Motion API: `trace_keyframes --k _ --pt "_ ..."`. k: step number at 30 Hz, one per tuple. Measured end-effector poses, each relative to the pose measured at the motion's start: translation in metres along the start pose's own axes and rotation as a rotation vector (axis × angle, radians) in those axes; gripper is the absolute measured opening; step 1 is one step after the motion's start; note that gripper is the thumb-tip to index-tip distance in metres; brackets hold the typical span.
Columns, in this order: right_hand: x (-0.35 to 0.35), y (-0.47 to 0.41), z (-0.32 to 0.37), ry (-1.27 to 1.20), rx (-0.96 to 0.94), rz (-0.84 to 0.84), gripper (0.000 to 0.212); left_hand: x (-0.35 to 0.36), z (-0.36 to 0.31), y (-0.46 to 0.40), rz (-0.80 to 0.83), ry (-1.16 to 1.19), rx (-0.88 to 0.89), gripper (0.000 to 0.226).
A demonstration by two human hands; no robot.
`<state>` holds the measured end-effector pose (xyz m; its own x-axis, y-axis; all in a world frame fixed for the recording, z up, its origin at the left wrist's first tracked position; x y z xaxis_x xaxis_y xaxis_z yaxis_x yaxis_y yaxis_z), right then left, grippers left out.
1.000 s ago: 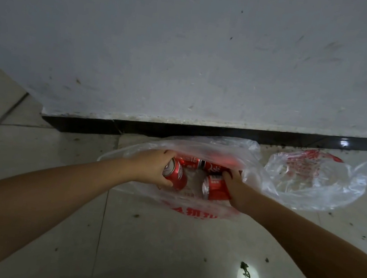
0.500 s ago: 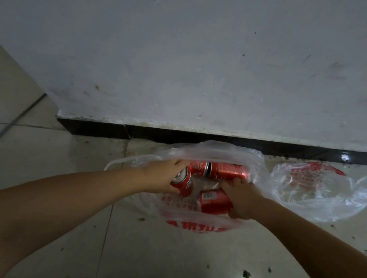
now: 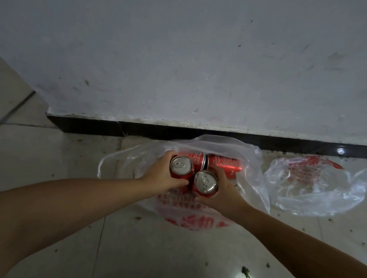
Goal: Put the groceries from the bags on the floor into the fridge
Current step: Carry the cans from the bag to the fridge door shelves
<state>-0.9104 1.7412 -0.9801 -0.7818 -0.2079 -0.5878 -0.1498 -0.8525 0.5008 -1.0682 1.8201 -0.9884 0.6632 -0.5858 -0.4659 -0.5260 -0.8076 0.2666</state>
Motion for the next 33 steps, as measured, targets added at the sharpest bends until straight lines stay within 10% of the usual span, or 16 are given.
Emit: trace_keyframes --k 14,33 --pt "-0.025 0.019 0.019 -0.076 0.064 -0.091 0.061 0.000 -0.033 0.012 -0.066 0.118 -0.040 0.057" --pt "-0.258 0.303 0.314 -0.316 0.202 -0.071 0.057 -0.227 -0.396 0.210 -0.113 0.050 -0.086 0.063"
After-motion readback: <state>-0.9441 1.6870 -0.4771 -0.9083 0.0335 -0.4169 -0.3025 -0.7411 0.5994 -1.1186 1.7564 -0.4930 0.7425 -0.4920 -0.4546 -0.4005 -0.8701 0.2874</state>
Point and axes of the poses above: each hand's wrist, its own y-axis away from the middle knuckle, its own x-axis out of the palm, z = x × y, the point moved 7 cm from there along -y, towards the middle knuckle, and after that the axes turned 7 degrees about x, right-handed, at the moved point
